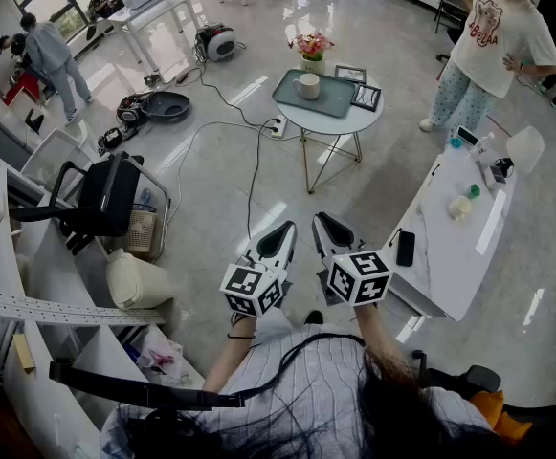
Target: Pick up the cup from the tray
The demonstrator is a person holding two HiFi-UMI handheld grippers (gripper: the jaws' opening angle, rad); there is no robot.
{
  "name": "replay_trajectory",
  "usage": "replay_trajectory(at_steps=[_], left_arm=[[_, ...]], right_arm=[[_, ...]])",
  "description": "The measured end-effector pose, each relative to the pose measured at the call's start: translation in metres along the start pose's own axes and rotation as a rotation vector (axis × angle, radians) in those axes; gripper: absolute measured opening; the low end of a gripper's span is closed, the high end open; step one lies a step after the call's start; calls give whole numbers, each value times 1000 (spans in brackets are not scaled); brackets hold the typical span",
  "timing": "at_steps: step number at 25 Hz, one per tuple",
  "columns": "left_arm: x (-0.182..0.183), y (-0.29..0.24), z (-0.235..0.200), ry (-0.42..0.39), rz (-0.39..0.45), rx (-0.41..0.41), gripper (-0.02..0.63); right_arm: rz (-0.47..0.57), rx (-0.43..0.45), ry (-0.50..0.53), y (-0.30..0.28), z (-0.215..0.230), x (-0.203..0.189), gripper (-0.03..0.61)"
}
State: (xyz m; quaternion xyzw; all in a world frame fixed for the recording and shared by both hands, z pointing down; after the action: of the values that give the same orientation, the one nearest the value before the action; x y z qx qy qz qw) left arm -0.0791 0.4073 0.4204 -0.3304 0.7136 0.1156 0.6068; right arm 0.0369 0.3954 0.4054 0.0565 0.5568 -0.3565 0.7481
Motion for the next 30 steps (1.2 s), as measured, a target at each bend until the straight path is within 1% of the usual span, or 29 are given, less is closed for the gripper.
replay_trajectory(at_steps=[5,10,15,20,26,30], left_arm=[[3,1,0,3,4,-1,14],[2,2,1,7,8,4,14],[-3,5,2,18,14,18,14],[-10,9,5,16,-7,27,14],[-10,-1,-2,29,-19,45,14],[-19,-7,-6,23,-56,36,14]], right_arm=[[6,5,5,2,-3,1,52],[36,14,-20,6,-3,3,52],[35,16,-29,9,2,-1,52],[32,32,-58,11,3,-6,52],[8,60,-70,2,10,-11,52],[-11,66,-88,-7,12,-17,54]])
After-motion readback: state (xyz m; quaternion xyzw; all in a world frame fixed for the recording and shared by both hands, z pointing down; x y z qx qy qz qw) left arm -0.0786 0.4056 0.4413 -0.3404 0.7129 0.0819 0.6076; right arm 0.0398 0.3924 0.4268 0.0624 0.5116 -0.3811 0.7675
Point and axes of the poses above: the fingertips, and each gripper's own axes: y backward along the fingers, z to its right, x out of its top, the point moved 5 cm from there along y, backward along the fingers, and after that the axes turned 7 degrees about -z, right-handed, at the moved point
